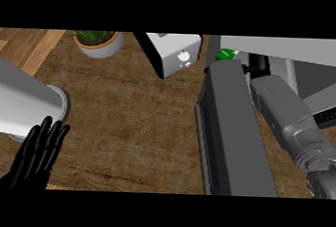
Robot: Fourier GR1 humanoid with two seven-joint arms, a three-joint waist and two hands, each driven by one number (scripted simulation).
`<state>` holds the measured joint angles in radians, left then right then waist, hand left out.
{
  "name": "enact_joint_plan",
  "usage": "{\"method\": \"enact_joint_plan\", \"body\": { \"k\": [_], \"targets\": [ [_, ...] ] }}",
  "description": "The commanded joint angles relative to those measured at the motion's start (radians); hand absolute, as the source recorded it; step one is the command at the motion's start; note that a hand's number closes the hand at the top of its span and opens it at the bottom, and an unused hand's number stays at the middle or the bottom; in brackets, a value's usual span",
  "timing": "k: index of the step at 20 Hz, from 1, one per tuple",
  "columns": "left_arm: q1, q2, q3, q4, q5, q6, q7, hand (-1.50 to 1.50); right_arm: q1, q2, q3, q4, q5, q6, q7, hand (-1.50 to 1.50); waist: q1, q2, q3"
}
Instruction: Pick up the milk, place it into the microwave and close the microwave
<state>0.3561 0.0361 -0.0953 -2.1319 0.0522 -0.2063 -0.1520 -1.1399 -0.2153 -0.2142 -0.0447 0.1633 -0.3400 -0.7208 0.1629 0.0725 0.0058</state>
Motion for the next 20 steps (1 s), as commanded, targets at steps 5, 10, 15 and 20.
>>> {"method": "enact_joint_plan", "body": {
  "k": [5,10,15,20],
  "targets": [
    [0.008,-0.021,-0.035,0.013,-0.037,0.015,-0.015,-1.50,0.061,-0.026,-0.020,-0.008,-0.020,0.096,-0.044,-1.50,-0.026,-0.008,0.000],
    [-0.006,-0.036,-0.068,0.043,-0.060,0.030,-0.022,-1.50,0.057,-0.023,-0.029,-0.015,-0.026,0.102,-0.036,-1.50,-0.034,-0.013,-0.001],
    [-0.033,-0.036,-0.112,0.094,-0.085,0.059,-0.028,-1.50,0.127,-0.003,-0.036,-0.022,-0.034,0.143,-0.100,-1.50,-0.066,-0.023,-0.001],
    [-0.080,-0.036,-0.113,0.111,-0.068,0.049,0.017,-1.50,0.168,-0.018,-0.058,-0.031,-0.058,0.295,-0.143,-1.50,-0.084,-0.030,-0.001]
  ]
}}
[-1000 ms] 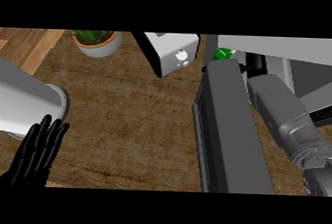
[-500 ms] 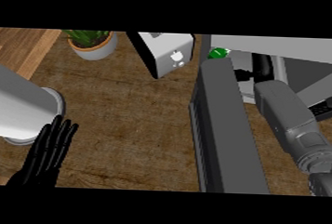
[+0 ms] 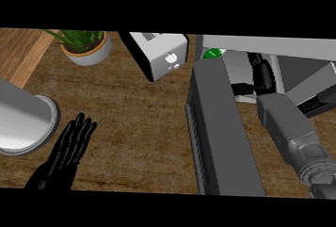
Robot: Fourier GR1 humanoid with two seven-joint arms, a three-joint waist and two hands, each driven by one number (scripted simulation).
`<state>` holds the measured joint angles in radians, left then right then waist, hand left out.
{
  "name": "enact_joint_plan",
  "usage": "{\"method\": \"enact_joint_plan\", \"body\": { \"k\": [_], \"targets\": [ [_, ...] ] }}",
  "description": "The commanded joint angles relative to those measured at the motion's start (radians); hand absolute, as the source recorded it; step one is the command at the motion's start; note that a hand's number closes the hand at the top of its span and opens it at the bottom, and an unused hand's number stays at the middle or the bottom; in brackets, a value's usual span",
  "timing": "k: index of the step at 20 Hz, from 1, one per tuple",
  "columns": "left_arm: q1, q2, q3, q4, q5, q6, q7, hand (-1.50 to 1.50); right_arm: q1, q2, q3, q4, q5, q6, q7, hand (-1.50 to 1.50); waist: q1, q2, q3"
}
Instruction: Pick up the milk, place it into the microwave and close the microwave
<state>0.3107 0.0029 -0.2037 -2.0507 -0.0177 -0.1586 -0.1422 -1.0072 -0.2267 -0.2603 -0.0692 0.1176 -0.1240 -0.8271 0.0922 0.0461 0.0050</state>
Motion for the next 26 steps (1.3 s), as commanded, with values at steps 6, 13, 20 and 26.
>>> {"method": "enact_joint_plan", "body": {
  "k": [6,13,20,26],
  "targets": [
    [-0.068,0.049,-0.016,0.103,0.023,-0.082,0.001,-1.50,0.110,0.011,-0.015,-0.015,-0.019,0.179,-0.098,-1.50,-0.032,-0.015,-0.001],
    [-0.166,0.067,-0.072,0.247,-0.039,-0.137,-0.037,1.50,0.215,0.013,-0.004,-0.043,-0.012,0.220,-0.181,-1.50,-0.060,-0.028,-0.003],
    [-0.293,0.007,-0.087,0.369,-0.093,-0.088,0.033,1.50,0.313,-0.008,0.030,-0.150,-0.013,0.331,-0.166,-1.50,-0.095,-0.046,-0.005],
    [-0.366,0.026,-0.176,0.537,-0.178,-0.099,-0.005,1.50,0.409,-0.044,0.063,-0.259,-0.008,0.356,-0.169,-1.50,-0.113,-0.050,-0.006]
  ]
}}
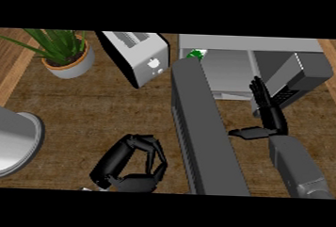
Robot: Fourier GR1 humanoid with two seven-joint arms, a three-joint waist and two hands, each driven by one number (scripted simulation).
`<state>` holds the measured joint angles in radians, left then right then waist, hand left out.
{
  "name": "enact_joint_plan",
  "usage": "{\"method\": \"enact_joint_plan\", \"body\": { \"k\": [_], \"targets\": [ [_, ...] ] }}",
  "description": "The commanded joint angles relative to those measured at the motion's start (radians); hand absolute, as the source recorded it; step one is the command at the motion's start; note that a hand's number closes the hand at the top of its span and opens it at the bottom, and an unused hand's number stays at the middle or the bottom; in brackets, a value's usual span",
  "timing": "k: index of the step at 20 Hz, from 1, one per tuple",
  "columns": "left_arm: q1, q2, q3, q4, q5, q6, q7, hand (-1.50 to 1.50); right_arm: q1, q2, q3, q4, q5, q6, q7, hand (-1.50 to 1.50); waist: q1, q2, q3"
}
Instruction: Pick up the milk, place it into the microwave and close the microwave
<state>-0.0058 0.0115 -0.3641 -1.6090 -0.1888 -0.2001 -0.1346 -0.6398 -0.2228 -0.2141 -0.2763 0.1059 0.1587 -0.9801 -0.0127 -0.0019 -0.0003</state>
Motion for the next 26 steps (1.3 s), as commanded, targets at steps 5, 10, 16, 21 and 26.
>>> {"method": "enact_joint_plan", "body": {
  "k": [5,10,16,21,26],
  "targets": [
    [-0.073,-0.011,-0.126,0.228,-0.036,0.004,-0.034,1.50,0.187,-0.069,0.032,-0.206,-0.034,0.150,-0.002,-1.50,-0.023,-0.005,-0.002],
    [-0.175,-0.011,-0.216,0.317,0.074,0.051,-0.027,1.50,0.315,-0.065,0.059,-0.450,-0.083,0.173,0.092,-1.50,-0.034,-0.007,-0.003],
    [-0.269,-0.011,-0.450,0.426,0.116,0.236,-0.025,1.50,0.438,-0.119,0.029,-0.667,-0.179,0.222,0.176,-1.50,-0.056,-0.006,-0.003],
    [-0.425,-0.011,-0.568,0.519,0.292,0.454,-0.047,1.50,0.424,-0.129,0.038,-0.763,-0.247,0.292,0.268,-1.50,-0.072,0.006,-0.003],
    [-0.478,-0.011,-0.602,0.518,0.405,0.612,-0.030,1.50,0.433,-0.182,0.028,-0.836,-0.329,0.382,0.326,-1.50,-0.115,0.010,-0.005]
  ]
}}
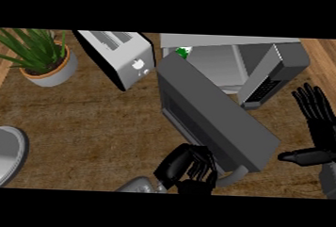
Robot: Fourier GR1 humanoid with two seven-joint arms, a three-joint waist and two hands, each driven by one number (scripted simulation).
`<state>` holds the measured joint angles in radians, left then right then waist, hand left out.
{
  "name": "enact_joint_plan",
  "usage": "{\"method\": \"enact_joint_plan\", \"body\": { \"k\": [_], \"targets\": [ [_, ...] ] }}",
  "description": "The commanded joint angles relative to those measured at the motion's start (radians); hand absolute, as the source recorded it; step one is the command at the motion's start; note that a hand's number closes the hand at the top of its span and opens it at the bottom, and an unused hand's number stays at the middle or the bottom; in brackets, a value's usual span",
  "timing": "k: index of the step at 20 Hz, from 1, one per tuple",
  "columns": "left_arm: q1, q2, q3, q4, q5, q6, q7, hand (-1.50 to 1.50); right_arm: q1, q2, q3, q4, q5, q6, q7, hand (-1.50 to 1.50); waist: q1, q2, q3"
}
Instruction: Pick up the milk, place it into the microwave and close the microwave
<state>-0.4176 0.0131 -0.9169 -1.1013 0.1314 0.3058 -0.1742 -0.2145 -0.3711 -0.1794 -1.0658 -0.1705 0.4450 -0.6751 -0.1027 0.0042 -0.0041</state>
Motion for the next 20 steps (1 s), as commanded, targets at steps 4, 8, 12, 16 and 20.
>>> {"method": "enact_joint_plan", "body": {
  "k": [4,8,12,16,20],
  "targets": [
    [-0.102,-0.012,-0.052,0.013,0.166,0.198,-0.056,1.50,0.007,-0.055,0.002,-0.103,-0.086,0.124,0.054,-1.50,-0.051,0.009,-0.002],
    [-0.169,-0.013,-0.043,0.036,0.232,0.250,-0.106,1.50,-0.029,-0.060,0.032,-0.150,-0.131,0.177,0.100,-1.50,-0.059,0.017,-0.002],
    [-0.242,-0.013,-0.016,0.055,0.296,0.283,-0.112,1.50,-0.050,-0.110,0.048,-0.200,-0.178,0.236,0.169,-1.50,-0.107,0.021,-0.004],
    [-0.308,-0.013,0.008,0.105,0.355,0.325,-0.105,1.50,-0.066,-0.104,0.066,-0.242,-0.210,0.239,0.201,-1.50,-0.140,0.031,-0.002],
    [-0.387,-0.013,0.067,0.150,0.423,0.347,-0.093,1.50,-0.072,-0.092,0.078,-0.271,-0.261,0.249,0.239,-1.50,-0.167,0.040,-0.001]
  ]
}}
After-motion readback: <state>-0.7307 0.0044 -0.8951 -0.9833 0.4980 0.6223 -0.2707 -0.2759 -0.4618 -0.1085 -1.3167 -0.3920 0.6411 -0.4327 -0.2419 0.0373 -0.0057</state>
